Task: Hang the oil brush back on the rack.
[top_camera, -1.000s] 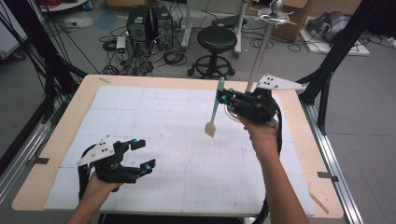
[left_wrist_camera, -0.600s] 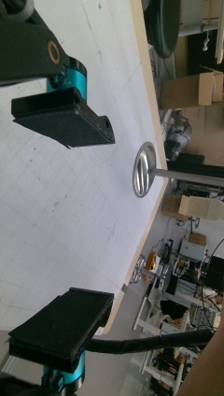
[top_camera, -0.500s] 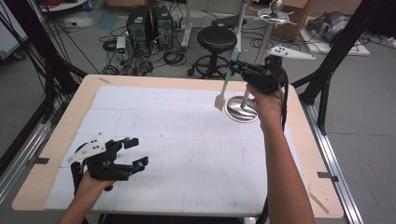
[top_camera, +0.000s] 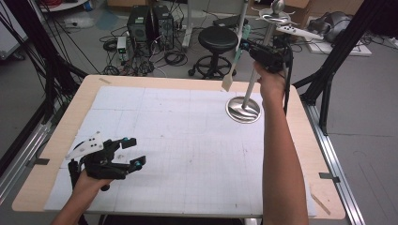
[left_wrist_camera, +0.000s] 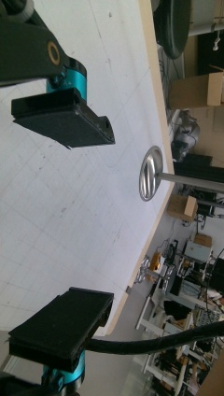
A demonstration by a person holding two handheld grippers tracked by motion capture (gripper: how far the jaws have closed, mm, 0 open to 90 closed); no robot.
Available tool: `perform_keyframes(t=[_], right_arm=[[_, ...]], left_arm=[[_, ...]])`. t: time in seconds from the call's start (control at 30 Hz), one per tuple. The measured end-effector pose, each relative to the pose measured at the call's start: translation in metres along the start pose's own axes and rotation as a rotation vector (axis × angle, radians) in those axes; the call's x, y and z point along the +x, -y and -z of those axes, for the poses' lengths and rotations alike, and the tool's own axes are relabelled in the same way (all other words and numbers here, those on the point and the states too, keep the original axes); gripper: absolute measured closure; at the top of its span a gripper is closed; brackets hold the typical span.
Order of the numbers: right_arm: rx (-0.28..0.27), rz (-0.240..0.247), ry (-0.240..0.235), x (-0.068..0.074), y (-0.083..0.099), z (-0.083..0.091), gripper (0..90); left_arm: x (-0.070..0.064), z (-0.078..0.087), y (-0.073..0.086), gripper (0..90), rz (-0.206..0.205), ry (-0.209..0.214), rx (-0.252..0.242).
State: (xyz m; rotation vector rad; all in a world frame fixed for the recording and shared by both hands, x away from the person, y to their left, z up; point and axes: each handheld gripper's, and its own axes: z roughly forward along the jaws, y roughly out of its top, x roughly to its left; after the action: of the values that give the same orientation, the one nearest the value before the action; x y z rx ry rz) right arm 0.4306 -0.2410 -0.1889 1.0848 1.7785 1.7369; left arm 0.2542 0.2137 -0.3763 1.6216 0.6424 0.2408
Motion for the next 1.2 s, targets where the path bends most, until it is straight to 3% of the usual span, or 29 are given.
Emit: perform_keyframes(t=[0.4,0.7,1.03,1.2], right_arm=[[-0.014,-0.006,0.058,-0.004,-0.017,-0.01,83.2],[-0.027,-0.046,0.107,-0.006,-0.02,-0.008,83.2],[-0.011,-0.043,0.107,-0.007,-0.02,-0.006,83.2],[-0.009,-0.07,0.122,-0.011,-0.019,-0.005,83.2]], left_arm=[[0.005,-0.004,0.001,20.5,0.014,0.02,-0.012],[0.006,-0.004,0.001,20.6,0.009,0.035,-0.022],[0.005,-0.003,0.001,20.7,0.004,0.037,-0.024],[0.005,-0.004,0.001,20.8,0.0,0.04,-0.025]])
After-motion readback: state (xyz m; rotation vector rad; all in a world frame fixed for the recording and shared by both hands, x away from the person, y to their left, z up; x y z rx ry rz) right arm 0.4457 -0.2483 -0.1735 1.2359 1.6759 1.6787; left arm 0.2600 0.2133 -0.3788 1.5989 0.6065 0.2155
